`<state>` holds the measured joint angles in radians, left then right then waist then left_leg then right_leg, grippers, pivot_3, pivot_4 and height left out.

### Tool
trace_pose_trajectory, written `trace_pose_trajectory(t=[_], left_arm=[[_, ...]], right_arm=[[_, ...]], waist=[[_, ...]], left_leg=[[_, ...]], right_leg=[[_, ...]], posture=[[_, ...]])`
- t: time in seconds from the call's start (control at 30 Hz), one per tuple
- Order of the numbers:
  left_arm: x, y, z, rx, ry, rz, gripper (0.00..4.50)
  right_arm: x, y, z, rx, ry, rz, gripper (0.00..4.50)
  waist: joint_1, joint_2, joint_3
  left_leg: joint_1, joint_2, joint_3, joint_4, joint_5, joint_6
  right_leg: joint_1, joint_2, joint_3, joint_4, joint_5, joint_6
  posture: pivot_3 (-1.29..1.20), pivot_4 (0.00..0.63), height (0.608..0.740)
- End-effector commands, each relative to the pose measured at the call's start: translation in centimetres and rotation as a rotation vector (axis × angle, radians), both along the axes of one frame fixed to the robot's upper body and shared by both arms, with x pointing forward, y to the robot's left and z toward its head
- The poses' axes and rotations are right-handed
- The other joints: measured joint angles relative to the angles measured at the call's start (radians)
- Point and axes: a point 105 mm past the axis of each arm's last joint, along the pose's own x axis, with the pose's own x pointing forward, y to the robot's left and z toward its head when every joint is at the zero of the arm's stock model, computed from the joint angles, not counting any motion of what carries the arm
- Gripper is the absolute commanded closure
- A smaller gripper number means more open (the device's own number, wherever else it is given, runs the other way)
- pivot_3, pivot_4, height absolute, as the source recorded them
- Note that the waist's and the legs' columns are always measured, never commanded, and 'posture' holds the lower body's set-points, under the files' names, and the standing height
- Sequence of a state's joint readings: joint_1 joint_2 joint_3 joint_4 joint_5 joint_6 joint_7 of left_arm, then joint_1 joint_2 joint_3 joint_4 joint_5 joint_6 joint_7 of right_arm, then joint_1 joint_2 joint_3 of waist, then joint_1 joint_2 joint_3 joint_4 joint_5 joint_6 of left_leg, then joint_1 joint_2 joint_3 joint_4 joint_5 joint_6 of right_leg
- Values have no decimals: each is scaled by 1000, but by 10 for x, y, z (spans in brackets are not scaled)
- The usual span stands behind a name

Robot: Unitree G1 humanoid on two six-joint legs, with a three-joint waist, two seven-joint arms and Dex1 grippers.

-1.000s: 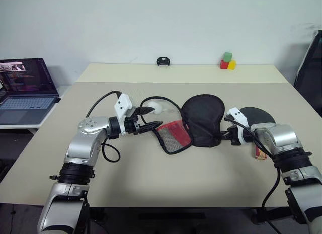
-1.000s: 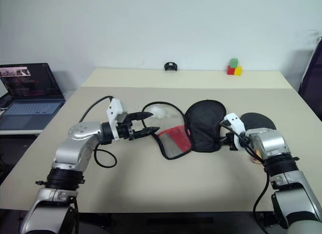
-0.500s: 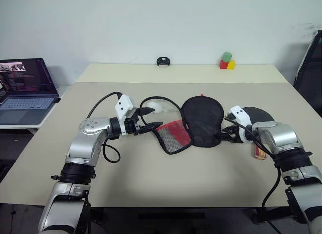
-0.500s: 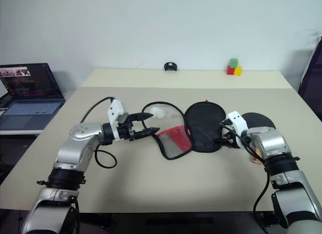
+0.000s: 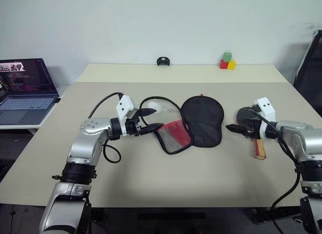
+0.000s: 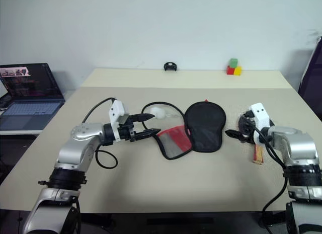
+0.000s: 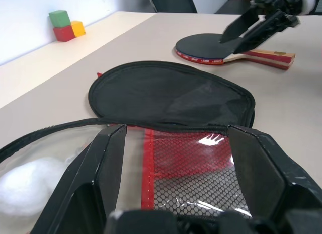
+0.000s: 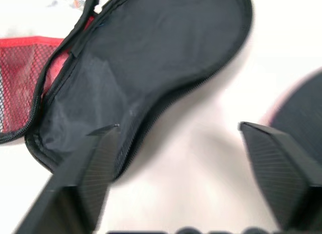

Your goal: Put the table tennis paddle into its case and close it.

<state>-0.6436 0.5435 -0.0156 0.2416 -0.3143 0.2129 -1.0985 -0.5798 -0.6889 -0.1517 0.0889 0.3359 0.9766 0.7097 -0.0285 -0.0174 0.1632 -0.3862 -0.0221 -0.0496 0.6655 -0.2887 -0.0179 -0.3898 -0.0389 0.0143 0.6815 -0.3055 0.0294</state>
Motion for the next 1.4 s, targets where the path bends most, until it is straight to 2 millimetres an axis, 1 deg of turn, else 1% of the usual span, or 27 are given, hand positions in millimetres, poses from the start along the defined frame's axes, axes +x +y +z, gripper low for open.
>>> trace_pose_trajectory(t=[0.03, 0.2, 0.37, 0.5, 0.63, 0.73, 0.9, 1.03, 1.13, 1.27, 1.4], left_arm=[[-3, -6, 17, -10, -51, -49, 1046], [-7, -16, 16, -1, -41, -108, 1046], [-8, -19, 16, 9, -38, -132, 1046], [-7, -21, 17, 11, -40, -137, 1046], [-6, -22, 18, 12, -43, -138, 1046], [-5, -20, 19, 13, -47, -133, 1046], [-5, -19, 20, 11, -50, -130, 1046], [-6, -20, 20, 8, -52, -135, 1046], [-10, -24, 21, 3, -49, -160, 1046], [-13, -29, 23, 8, -51, -196, 1046], [-18, -38, 28, 8, -59, -240, 1046]], right_arm=[[-5, -13, 20, 9, -106, -96, 14], [-11, -32, 13, -42, -165, -252, 14], [-12, -50, 0, -100, -180, -416, 14], [-13, -59, -9, -109, -175, -500, 14], [-11, -68, -27, -118, -141, -598, 14], [-12, -68, -34, -88, -102, -647, 14], [-16, -55, -44, -70, -55, -652, 14], [-19, -55, -53, -47, -3, -681, 14], [-21, -48, -56, -43, 14, -657, 14], [-20, -50, -62, -64, 26, -663, 14], [-17, -49, -62, -81, 23, -647, 14]], waist=[[-1, 0, 0], [0, 0, 0], [-2, 0, 0], [-2, 0, 0], [-2, 0, 0], [-2, 0, 0], [-3, 0, 0], [-2, 0, 0], [-1, 0, 0], [-2, 0, 0], [-2, -1, -1]], left_leg=[[0, 0, 0, 0, 0, 0], [0, 0, 0, 0, 0, 0], [0, 0, 0, 0, 0, 0], [1, 0, 0, 0, 0, 0], [1, 0, 1, 0, 0, 0], [1, 0, 1, 0, 0, 0], [1, 0, 1, 0, 0, 0], [1, 0, 1, 0, 0, 0], [1, 0, 0, 0, 0, 0], [1, 0, 1, 0, 0, 0], [3, 0, 1, 0, 0, 0]], right_leg=[[0, 0, 0, 0, 0, 0], [0, 0, 0, 0, 0, 0], [0, 0, 0, 1, 0, 0], [0, 0, 0, 1, 0, 0], [0, 0, 1, 1, 0, 0], [0, 0, 0, 1, 0, 0], [1, 1, 0, 1, 0, 0], [1, 1, 1, 1, 0, 0], [1, 1, 0, 1, 0, 0], [1, 1, 0, 1, 0, 0], [2, 1, 1, 1, 0, 0]], posture=[[0, 150, 740], [0, 150, 740], [0, 150, 740], [0, 150, 740], [0, 150, 740], [0, 150, 740], [0, 150, 740], [0, 150, 740], [0, 150, 740], [0, 150, 740], [0, 150, 740]])
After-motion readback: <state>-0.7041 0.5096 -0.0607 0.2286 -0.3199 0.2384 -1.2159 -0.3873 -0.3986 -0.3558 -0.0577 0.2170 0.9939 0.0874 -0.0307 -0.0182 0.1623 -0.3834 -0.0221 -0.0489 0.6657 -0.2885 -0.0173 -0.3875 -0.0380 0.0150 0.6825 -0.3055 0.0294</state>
